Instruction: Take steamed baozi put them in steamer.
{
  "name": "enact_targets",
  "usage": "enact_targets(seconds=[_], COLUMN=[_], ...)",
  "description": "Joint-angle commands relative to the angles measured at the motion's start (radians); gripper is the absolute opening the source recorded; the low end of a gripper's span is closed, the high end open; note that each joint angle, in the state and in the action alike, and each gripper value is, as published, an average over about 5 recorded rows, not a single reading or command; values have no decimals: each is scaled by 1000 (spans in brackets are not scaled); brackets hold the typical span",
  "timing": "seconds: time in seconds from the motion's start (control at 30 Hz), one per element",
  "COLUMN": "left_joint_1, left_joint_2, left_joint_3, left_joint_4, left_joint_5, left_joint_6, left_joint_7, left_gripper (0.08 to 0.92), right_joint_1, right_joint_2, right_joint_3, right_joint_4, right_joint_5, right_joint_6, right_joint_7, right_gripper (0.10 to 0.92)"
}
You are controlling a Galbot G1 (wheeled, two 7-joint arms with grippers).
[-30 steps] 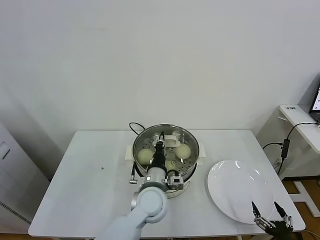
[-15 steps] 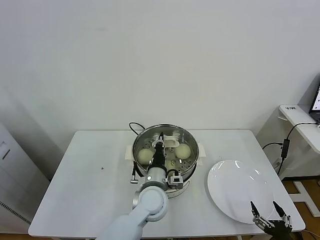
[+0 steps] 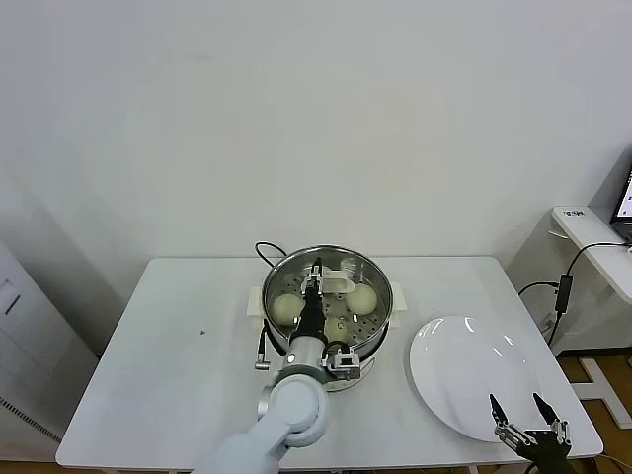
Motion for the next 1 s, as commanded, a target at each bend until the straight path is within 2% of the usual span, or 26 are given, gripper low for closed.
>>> enact_targets(seconds=[0.03, 0.23, 0.33, 0.47, 0.73, 1.0], left_joint_1=[73, 167, 220, 280, 365, 506], left_joint_2=[69, 111, 131, 139, 123, 43], left_joint_3=[-11, -65, -122, -229, -513, -745], left_joint_4=[-201, -293, -332, -366, -374, -303], left_joint_5=[-249, -356, -441, -579, -838, -1039], left_joint_6=[49, 10, -91, -280, -540, -719], left_joint_7=[-62, -116, -162, -246, -402, -366], left_gripper=[467, 623, 727, 807, 823, 823], right_joint_1=[20, 62, 114, 201, 319, 355], right_joint_2=[-21, -51, -77, -114, -136, -130], right_joint_3=[-24, -61, -89, -115, -195, -217], right_joint_4=[-9, -8, 1, 5, 8, -4], right_joint_5=[-1, 1, 18, 8, -13, -11], right_joint_6=[-14, -26, -31, -34, -68, -87], right_joint_7=[0, 23, 52, 83, 158, 176], right_gripper=[823, 823, 823, 823, 823, 823])
